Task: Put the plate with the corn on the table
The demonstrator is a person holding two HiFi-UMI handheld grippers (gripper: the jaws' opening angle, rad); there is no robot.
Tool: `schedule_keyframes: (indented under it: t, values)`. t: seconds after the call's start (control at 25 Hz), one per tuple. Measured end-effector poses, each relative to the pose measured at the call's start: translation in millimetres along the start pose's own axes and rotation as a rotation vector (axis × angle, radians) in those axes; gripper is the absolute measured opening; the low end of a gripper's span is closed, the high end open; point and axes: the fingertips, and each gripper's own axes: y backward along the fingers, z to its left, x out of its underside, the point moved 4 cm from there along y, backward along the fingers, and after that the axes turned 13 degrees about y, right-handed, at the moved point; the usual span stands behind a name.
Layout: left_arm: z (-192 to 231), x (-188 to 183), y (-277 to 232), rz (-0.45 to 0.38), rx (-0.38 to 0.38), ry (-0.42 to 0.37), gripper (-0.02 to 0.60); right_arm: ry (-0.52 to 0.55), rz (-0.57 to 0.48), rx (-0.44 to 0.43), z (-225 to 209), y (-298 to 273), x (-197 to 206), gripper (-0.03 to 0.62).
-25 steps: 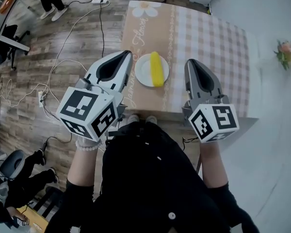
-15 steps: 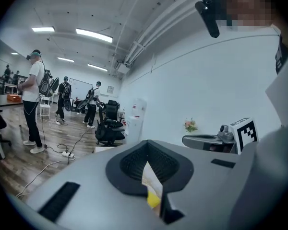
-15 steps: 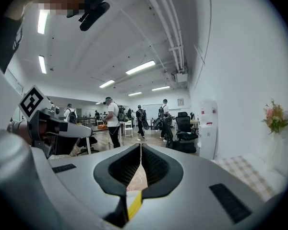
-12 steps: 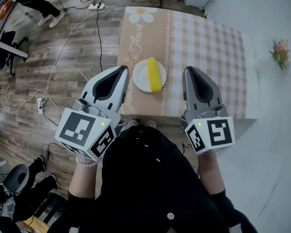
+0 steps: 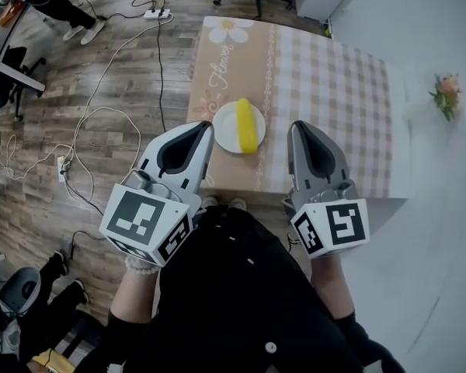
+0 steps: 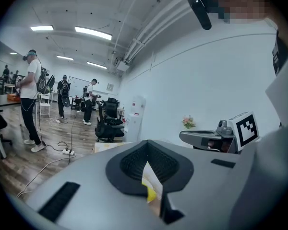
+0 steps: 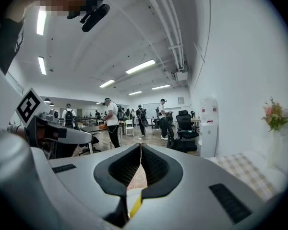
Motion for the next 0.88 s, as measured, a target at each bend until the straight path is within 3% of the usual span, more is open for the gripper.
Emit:
schedule_keyframes:
  t: [0.88]
  values:
    - [-2.8,2.0,0.9,0.007,0.011,0.003,0.014,0.031,0.009,-0.012,8.6,5.1,-3.1,0.041]
